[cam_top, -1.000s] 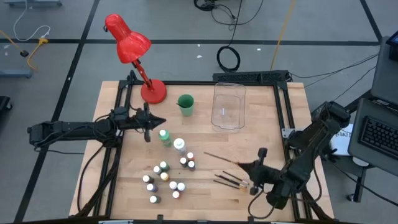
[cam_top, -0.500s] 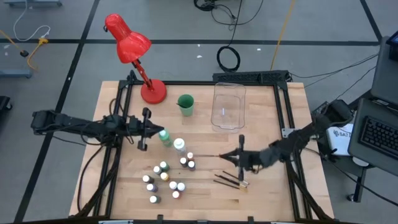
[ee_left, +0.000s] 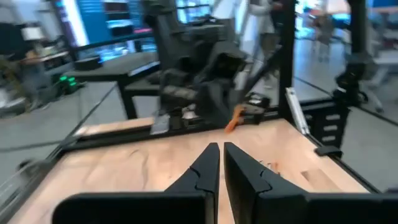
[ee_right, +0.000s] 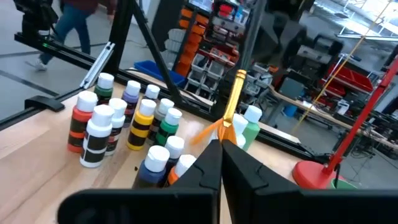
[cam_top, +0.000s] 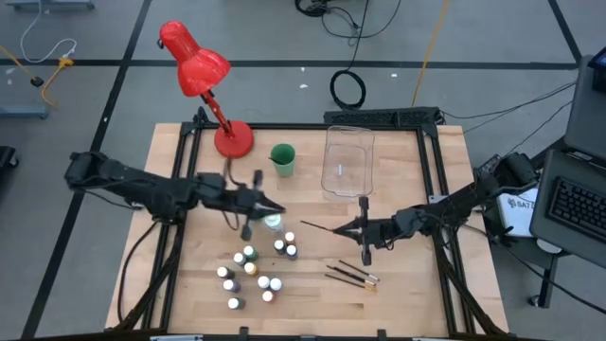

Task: Pick & Place Paint Supplies
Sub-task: Put the gold paintbrush into the green cup

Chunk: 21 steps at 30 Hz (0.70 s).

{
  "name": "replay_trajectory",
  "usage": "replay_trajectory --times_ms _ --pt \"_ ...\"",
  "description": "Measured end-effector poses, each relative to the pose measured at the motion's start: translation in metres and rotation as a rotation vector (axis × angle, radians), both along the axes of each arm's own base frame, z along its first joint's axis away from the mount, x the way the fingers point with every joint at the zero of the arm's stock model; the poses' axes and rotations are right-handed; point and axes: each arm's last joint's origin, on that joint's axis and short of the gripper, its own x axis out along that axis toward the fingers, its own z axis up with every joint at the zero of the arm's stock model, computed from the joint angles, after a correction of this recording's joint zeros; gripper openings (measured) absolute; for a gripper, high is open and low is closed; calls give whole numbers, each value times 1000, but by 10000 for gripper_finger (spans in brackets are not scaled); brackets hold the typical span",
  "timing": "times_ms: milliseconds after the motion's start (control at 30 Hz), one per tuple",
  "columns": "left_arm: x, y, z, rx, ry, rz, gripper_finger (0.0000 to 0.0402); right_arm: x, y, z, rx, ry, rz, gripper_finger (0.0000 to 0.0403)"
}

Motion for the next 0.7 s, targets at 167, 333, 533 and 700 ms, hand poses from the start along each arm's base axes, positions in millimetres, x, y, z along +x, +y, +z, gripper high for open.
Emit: replay_trajectory --times_ms 167,333,533,700 --pt "36 -14 8 98 0 -51 73 -3 7 0 -7 -1 29 0" --pt "58 -23 11 176 -17 -141 167 -4 10 0 -28 0 14 0" --pt "59 -28 17 216 -73 -297 274 -4 9 -1 -56 4 -10 0" --pt "62 -32 20 231 -166 -343 311 -3 6 1 -69 -12 -20 0"
